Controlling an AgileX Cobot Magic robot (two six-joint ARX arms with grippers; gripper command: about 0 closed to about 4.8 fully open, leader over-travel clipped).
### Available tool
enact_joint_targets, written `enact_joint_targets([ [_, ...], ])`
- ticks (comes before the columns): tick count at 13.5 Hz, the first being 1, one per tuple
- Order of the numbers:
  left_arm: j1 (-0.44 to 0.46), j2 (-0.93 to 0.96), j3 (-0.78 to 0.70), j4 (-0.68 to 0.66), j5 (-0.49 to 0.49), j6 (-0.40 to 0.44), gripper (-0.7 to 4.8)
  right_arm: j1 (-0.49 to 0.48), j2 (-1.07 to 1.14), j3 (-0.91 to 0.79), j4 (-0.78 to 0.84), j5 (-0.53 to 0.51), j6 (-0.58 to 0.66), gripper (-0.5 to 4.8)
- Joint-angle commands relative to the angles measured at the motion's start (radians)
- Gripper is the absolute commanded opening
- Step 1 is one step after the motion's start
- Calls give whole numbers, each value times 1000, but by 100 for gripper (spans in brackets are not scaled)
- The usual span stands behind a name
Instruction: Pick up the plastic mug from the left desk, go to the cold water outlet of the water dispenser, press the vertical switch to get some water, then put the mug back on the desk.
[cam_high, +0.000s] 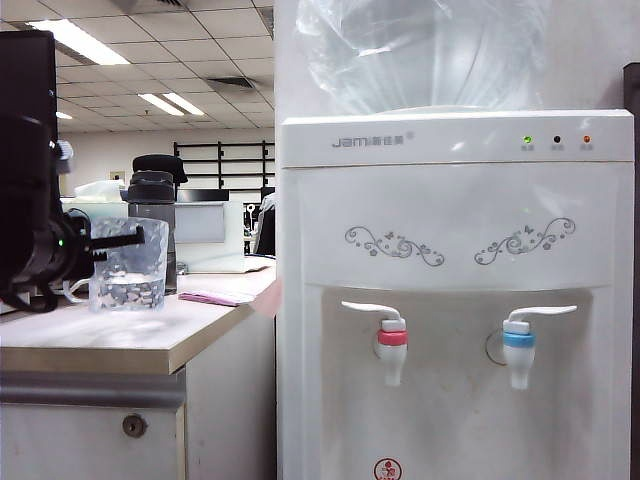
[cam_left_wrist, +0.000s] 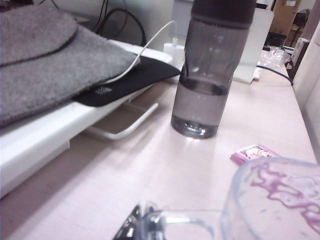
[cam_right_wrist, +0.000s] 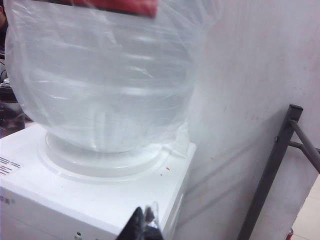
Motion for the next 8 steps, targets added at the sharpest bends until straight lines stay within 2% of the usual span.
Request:
enact_joint_targets([
  [1, 6, 36, 12, 52, 6, -24, -6, 0, 0, 4, 16, -1, 3, 0],
  [8, 5, 72, 37, 46, 14, -24, -6, 0, 0, 4, 16, -1, 3, -1],
])
